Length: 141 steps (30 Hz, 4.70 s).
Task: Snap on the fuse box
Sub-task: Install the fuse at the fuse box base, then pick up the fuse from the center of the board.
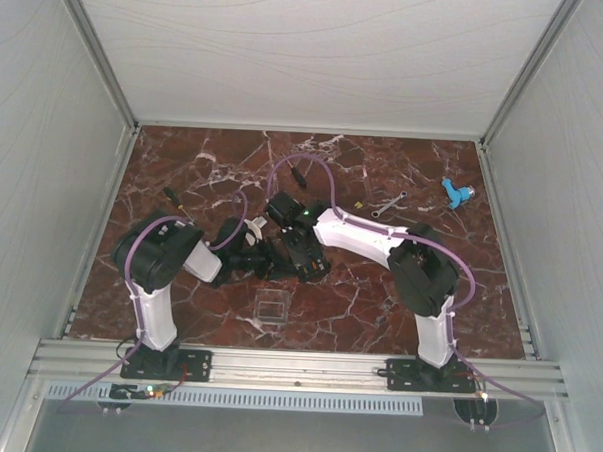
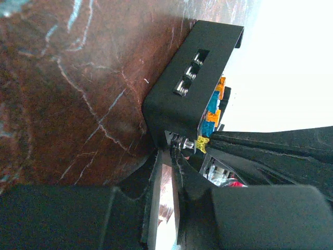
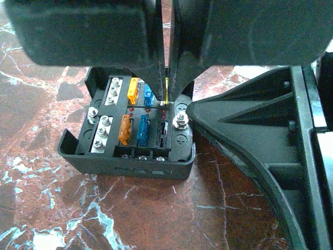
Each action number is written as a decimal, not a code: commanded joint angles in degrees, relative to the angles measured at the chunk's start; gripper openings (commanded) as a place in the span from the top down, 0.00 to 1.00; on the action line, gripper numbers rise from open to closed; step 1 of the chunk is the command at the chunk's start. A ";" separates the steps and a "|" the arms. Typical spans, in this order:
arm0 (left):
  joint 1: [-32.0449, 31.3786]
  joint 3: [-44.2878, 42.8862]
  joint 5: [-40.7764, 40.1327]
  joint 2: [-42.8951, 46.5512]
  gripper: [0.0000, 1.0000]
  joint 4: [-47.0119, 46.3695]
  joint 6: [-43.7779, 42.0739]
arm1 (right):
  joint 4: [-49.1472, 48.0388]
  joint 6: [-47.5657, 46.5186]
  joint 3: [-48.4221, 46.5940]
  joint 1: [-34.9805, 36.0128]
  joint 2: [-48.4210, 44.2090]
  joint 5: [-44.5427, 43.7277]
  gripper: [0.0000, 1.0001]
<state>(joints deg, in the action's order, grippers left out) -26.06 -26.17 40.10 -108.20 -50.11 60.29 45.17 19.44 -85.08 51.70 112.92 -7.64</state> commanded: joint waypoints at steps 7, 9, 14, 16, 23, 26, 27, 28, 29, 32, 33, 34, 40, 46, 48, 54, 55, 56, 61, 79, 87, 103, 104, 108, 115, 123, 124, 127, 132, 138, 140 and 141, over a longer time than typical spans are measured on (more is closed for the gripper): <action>-0.74 -0.37 -1.24 -0.12 0.89 0.60 -0.52 | 2.14 -0.25 2.01 0.48 12.65 2.74 1.00; -0.74 -0.37 -1.29 -0.03 0.89 0.62 -0.59 | 1.49 -0.35 2.29 0.59 13.99 3.56 1.00; -0.74 -0.37 -1.36 -0.02 0.89 0.70 -0.64 | 1.07 -0.18 1.53 0.52 17.45 3.60 1.00; -0.74 -0.29 -1.39 0.07 0.89 0.75 -0.62 | 0.93 -0.20 1.56 0.58 17.92 3.86 1.00; -0.83 -0.20 -1.61 0.50 0.89 0.92 -0.74 | -2.42 -0.45 4.02 1.62 6.91 3.20 1.00; -0.93 -0.21 -1.77 0.69 0.89 1.03 -0.79 | -2.19 0.02 3.64 1.57 2.10 1.54 1.00; -0.96 -0.22 -1.85 0.78 0.89 1.18 -0.87 | -1.78 0.17 3.30 1.58 1.17 0.89 0.99; -1.00 -0.20 -1.91 0.97 0.89 1.28 -0.92 | -1.21 0.19 3.01 1.59 0.51 0.47 0.98; -1.01 -0.19 -1.94 1.06 0.89 1.32 -0.96 | -0.85 0.28 2.79 1.56 0.08 0.16 0.98; -1.01 -0.19 -1.95 1.20 0.89 1.46 -1.05 | -0.44 0.57 2.72 1.56 -0.61 -0.27 0.97; -1.01 -0.22 -1.99 1.29 0.89 1.42 -1.05 | -0.25 0.71 2.68 1.54 -0.60 -0.25 0.97; -1.01 -0.20 -1.97 1.24 0.89 1.44 -1.05 | -0.18 0.73 2.66 1.62 -0.71 -0.32 0.98; -1.01 -0.28 -1.83 1.05 0.89 1.45 -1.05 | -0.72 1.04 2.93 1.70 -3.40 -1.42 0.98; -1.01 -0.33 -1.92 0.95 0.89 1.41 -1.05 | -2.57 1.13 3.33 1.76 -6.79 -1.78 0.94; -1.09 -0.28 -1.89 0.90 0.89 1.41 -0.99 | -2.55 1.22 3.18 1.78 -7.15 -2.01 0.94; -1.09 -0.28 -1.83 1.02 0.89 1.37 -0.97 | -2.92 1.65 3.38 1.77 -5.74 -2.99 0.93; -1.09 -0.28 -1.83 0.98 0.89 1.40 -0.97 | -3.04 1.72 3.42 1.73 -5.22 -2.92 0.93; -1.09 -0.28 -1.71 1.06 0.89 1.36 -0.97 | -3.04 1.93 3.45 1.68 -4.82 -3.16 0.93; -1.09 -0.29 -1.65 0.87 0.89 1.31 -0.89 | -2.83 2.27 3.69 1.56 -3.25 -3.61 0.94; -1.18 -0.29 -1.52 0.76 0.89 1.06 -0.79 | 2.22 1.53 3.05 1.50 3.22 1.30 1.00; -1.18 -0.37 -1.24 -0.02 0.89 0.51 -0.54 | 2.21 1.14 9.80 2.47 7.46 8.11 1.00; -1.51 -0.06 -1.43 0.95 0.89 0.84 -0.73 | -2.68 1.74 12.92 2.87 3.91 5.51 0.97; -1.72 -0.02 -1.47 1.08 0.90 0.82 -0.71 | -3.34 1.62 12.61 2.87 1.55 4.71 0.94; -2.68 0.07 -1.64 2.22 0.90 1.46 -0.79 | -5.76 1.27 11.57 2.81 -7.15 2.35 0.84; -5.47 0.37 -4.64 6.50 0.88 6.27 -1.84 | -10.22 0.00 12.61 2.37 -17.89 -2.57 0.69; -7.61 1.21 -6.89 10.97 0.80 9.27 -2.57 | -11.44 -3.82 12.78 -8.64 -20.56 -5.40 0.55; -7.60 1.21 -7.41 11.96 0.77 10.43 -3.12 | -11.51 -4.14 12.30 -10.57 -19.89 -5.49 0.54; -7.51 1.15 -9.88 15.50 0.69 14.56 -5.45 | -13.42 -5.28 11.57 -15.15 -17.87 -7.52 0.50; -6.80 -0.19 -16.11 22.46 0.49 24.36 -11.38 | -18.33 -5.77 9.34 -22.13 -12.53 -9.60 0.48; -4.35 -1.49 -25.53 31.14 0.21 33.38 -19.64 | -24.36 -6.19 4.23 -26.47 -4.04 -12.41 0.52; -4.02 -1.66 -29.40 33.54 0.14 35.32 -22.37 | -24.49 -5.98 1.26 -27.41 -0.74 -12.59 0.53; -4.00 -1.83 -32.12 34.40 0.11 36.46 -23.56 | -24.55 -5.99 -0.19 -27.78 0.67 -12.64 0.54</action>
<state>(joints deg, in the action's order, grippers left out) -30.76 -25.26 18.55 -77.78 -19.22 44.23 25.34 14.17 -79.72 25.36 109.45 -17.91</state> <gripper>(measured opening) 0.847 0.472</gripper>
